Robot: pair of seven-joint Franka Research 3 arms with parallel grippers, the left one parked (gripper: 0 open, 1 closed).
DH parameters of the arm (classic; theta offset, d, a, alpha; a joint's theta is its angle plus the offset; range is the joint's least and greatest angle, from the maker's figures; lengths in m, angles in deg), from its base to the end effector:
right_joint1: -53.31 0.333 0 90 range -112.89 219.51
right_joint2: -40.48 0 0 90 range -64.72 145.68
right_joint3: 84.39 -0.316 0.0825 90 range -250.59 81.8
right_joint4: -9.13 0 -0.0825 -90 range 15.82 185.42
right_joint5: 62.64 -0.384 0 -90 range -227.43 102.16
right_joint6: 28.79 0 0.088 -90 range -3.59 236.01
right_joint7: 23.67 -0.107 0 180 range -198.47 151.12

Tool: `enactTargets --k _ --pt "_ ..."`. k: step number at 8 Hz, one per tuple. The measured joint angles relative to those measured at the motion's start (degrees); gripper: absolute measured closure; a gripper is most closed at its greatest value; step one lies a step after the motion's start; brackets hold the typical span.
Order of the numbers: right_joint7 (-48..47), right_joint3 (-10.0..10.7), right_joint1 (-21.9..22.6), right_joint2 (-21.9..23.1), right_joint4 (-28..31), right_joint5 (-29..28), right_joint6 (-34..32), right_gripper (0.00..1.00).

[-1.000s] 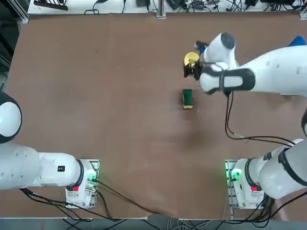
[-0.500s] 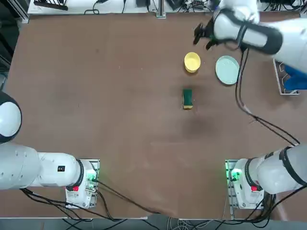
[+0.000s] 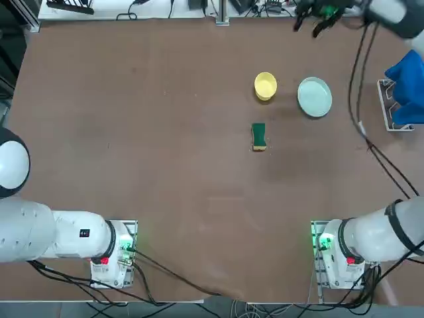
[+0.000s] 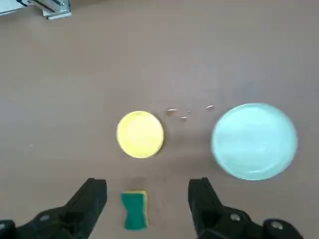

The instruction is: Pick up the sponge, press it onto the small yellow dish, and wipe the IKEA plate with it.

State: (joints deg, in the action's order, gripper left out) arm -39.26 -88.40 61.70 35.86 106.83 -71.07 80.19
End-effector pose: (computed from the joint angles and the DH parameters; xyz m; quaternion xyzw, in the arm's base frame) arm 0.5844 0.1380 0.5449 -0.9945 0.0478 -0.0385 0.0854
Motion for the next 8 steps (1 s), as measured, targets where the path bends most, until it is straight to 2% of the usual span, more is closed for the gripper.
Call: enactTargets --k 2,4,6,8 --pt "4.65 0.13 -2.90 -1.32 -8.14 5.44 -10.38 0.00" --pt "8.55 0.68 -5.31 -1.81 -14.39 8.02 -18.36 0.00" --pt "10.31 0.92 -7.53 -1.90 -15.92 9.16 -20.42 0.00" --pt "10.40 0.71 -7.60 -2.48 -15.95 9.50 -22.79 0.00"
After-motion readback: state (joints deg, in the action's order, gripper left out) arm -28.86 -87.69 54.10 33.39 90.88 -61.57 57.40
